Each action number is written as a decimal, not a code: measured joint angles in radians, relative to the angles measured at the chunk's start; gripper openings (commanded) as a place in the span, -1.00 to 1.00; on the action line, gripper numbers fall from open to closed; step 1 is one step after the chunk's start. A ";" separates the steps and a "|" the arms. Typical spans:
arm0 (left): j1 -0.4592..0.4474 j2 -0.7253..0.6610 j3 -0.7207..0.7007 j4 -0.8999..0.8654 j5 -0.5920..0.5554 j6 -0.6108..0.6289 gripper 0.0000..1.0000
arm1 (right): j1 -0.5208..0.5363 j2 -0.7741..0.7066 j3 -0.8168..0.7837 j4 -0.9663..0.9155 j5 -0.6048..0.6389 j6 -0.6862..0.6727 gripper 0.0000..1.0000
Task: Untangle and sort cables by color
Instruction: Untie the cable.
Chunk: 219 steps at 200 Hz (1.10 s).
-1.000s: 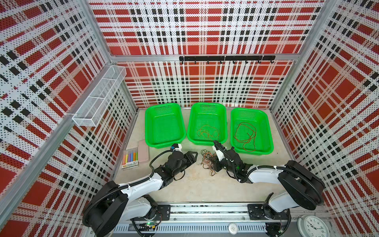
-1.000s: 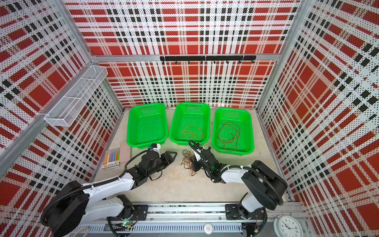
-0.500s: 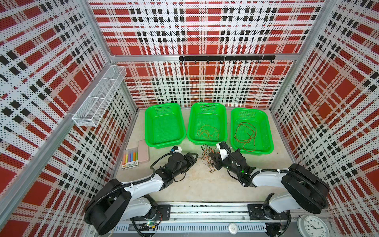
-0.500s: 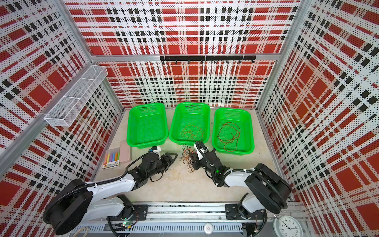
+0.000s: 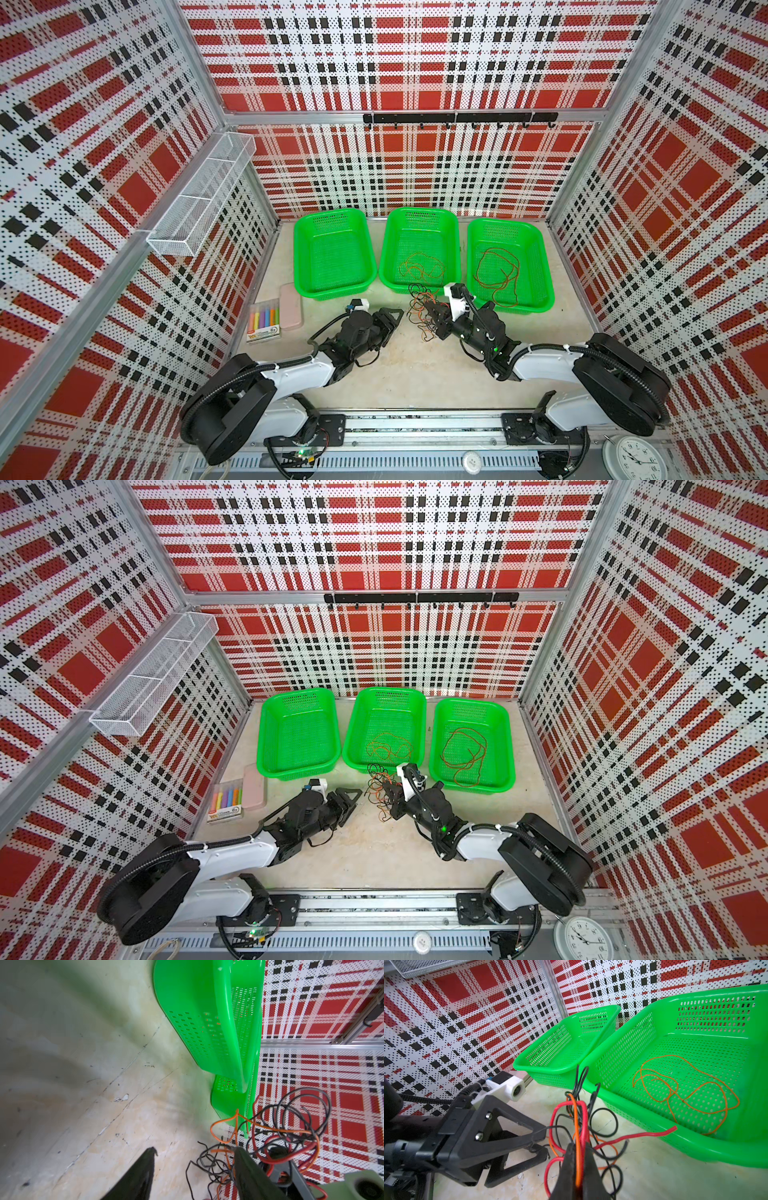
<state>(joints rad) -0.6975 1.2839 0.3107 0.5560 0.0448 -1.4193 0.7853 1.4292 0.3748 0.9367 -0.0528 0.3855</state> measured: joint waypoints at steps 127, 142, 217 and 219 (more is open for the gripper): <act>-0.013 0.074 0.020 0.128 -0.019 -0.108 -0.03 | 0.007 0.050 -0.011 0.063 -0.018 0.019 -1.00; -0.019 0.085 0.028 0.140 -0.019 -0.115 -0.09 | 0.008 0.055 -0.011 0.071 -0.013 0.024 -1.00; -0.027 0.097 0.032 0.163 -0.025 -0.120 -0.89 | 0.023 0.081 -0.012 0.090 -0.005 0.028 -1.00; -0.026 0.096 0.032 0.162 -0.026 -0.118 -0.91 | 0.023 0.081 -0.012 0.090 -0.005 0.028 -1.00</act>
<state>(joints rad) -0.7238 1.3800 0.3424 0.7181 0.0193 -1.5375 0.8078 1.5101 0.3630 1.0271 -0.0578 0.4137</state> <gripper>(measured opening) 0.099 0.069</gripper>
